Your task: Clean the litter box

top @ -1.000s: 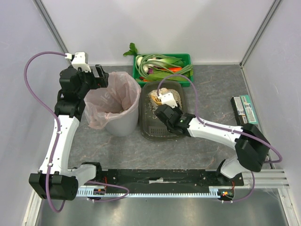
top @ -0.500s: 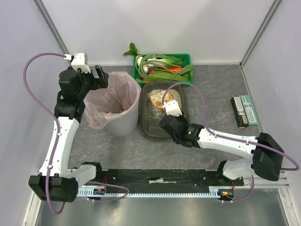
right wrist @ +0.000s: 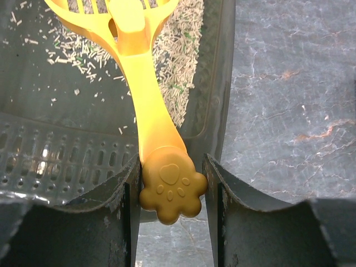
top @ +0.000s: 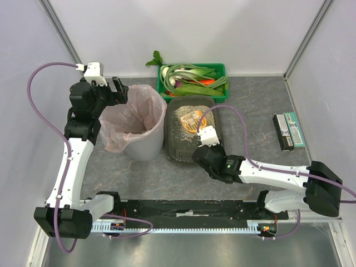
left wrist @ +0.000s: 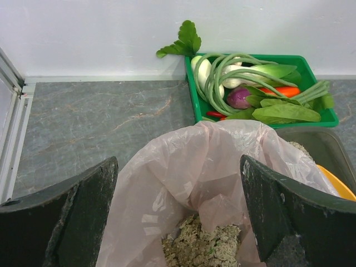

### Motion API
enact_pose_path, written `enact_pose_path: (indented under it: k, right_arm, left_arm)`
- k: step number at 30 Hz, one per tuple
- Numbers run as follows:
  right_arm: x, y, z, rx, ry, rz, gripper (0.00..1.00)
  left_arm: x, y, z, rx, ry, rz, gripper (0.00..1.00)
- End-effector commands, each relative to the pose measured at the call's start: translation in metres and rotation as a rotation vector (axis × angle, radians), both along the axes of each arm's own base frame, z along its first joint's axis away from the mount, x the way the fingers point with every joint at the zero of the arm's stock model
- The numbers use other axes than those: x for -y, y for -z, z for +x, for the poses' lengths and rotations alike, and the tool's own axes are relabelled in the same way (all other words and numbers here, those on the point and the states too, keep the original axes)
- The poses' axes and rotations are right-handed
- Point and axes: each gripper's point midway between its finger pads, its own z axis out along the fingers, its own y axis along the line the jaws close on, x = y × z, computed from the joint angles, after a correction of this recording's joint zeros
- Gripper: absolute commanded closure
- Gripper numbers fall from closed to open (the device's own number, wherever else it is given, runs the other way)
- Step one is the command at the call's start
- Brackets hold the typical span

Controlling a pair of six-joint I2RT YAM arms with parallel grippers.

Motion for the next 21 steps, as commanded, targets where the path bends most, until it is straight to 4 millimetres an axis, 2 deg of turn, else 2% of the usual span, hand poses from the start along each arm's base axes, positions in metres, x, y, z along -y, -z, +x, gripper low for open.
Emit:
enact_pose_path:
  k: [1,3,6,7,10,11,12,14,16,18,21]
  right_arm:
    - [-0.002,-0.007,0.002,0.078,0.062,0.114,1.00]
    - [-0.010,-0.014,0.004,0.080,0.049,0.109,1.00]
    - [-0.019,-0.008,-0.007,0.051,0.007,0.102,1.00]
    - [-0.017,-0.007,-0.007,0.056,0.013,0.095,1.00]
    - [-0.002,-0.020,0.002,0.136,0.083,0.053,1.00]
    - [-0.004,-0.023,0.004,0.134,0.080,0.055,1.00]
    - [-0.014,-0.023,0.000,0.096,0.041,0.081,1.00]
    - [-0.023,-0.014,-0.006,0.053,0.006,0.108,1.00]
    - [-0.016,-0.007,-0.007,0.060,0.026,0.093,1.00]
    - [-0.007,-0.019,-0.002,0.108,0.075,0.119,1.00]
    - [-0.023,-0.021,-0.007,0.064,-0.003,0.163,1.00]
  left_arm:
    - [0.002,-0.014,-0.001,0.052,0.013,-0.018,0.04]
    - [0.003,-0.015,-0.002,0.056,0.020,-0.023,0.04]
    - [0.002,-0.013,-0.001,0.057,0.012,-0.016,0.04]
    - [0.001,-0.012,0.000,0.051,0.009,-0.014,0.04]
    - [0.005,-0.014,-0.002,0.047,0.028,-0.024,0.04]
    - [0.006,-0.016,-0.002,0.057,0.032,-0.028,0.04]
    - [0.006,-0.017,-0.003,0.063,0.032,-0.030,0.04]
    - [0.003,-0.014,-0.002,0.062,0.019,-0.023,0.04]
    - [0.001,-0.014,-0.001,0.052,0.014,-0.016,0.04]
    - [0.004,-0.014,-0.001,0.048,0.023,-0.027,0.04]
    - [0.006,-0.014,-0.002,0.063,0.034,-0.030,0.04]
